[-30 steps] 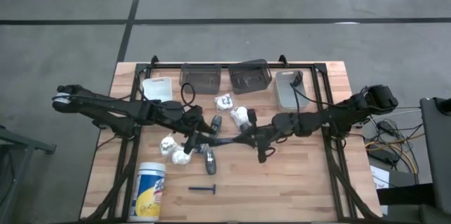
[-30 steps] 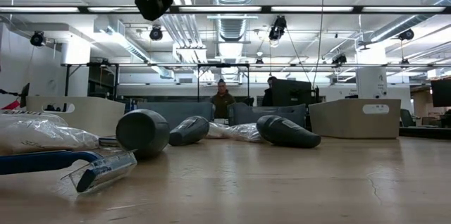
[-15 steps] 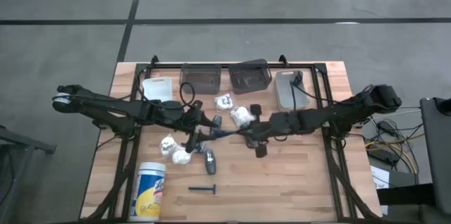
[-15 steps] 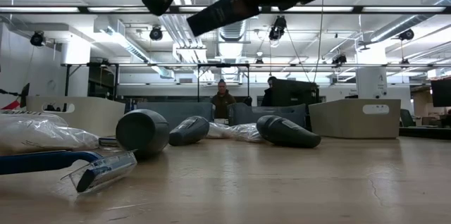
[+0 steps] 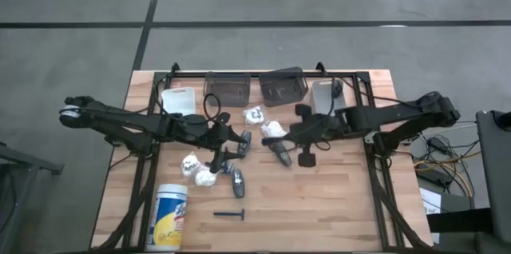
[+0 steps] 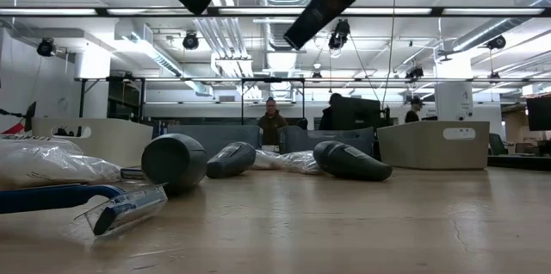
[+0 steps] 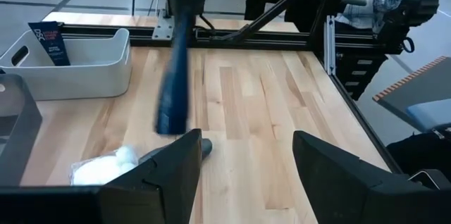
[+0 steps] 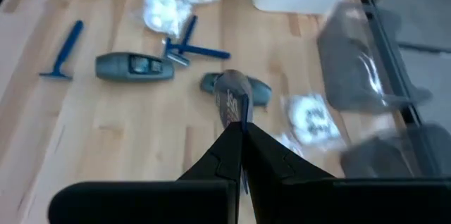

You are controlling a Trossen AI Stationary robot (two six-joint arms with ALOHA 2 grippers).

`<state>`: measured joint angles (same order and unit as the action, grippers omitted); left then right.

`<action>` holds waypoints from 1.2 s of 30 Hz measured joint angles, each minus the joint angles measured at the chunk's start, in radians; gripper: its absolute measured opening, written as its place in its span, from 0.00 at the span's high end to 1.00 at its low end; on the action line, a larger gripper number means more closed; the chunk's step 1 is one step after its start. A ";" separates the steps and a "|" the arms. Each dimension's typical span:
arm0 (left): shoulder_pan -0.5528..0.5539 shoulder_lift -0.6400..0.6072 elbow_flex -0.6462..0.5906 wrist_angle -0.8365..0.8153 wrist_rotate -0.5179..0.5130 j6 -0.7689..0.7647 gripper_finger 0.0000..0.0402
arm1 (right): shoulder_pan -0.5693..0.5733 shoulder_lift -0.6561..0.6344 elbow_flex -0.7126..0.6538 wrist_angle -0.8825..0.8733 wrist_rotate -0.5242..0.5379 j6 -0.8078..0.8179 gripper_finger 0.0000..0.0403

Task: Pick & Place Travel size toiletries
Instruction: Put the blue shave cream into the gray bin

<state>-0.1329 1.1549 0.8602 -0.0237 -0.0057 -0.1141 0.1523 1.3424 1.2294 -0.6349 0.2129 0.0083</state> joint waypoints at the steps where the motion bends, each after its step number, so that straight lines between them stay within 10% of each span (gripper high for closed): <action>1: 0.000 0.000 -0.001 -0.002 0.000 0.000 0.43 | -0.010 -0.008 0.013 -0.031 0.000 0.011 0.98; 20: -0.003 -0.042 -0.263 0.339 0.027 0.192 0.44 | -0.368 -0.275 -0.003 -0.415 -0.001 0.204 0.98; 36: -0.003 -0.259 -0.541 0.458 0.027 0.032 0.44 | -0.774 -0.283 -0.013 -0.667 -0.004 0.186 0.98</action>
<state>-0.1364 0.8962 0.3191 0.4348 0.0212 -0.0817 -0.6217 1.0596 1.2167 -1.3018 0.2092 0.1943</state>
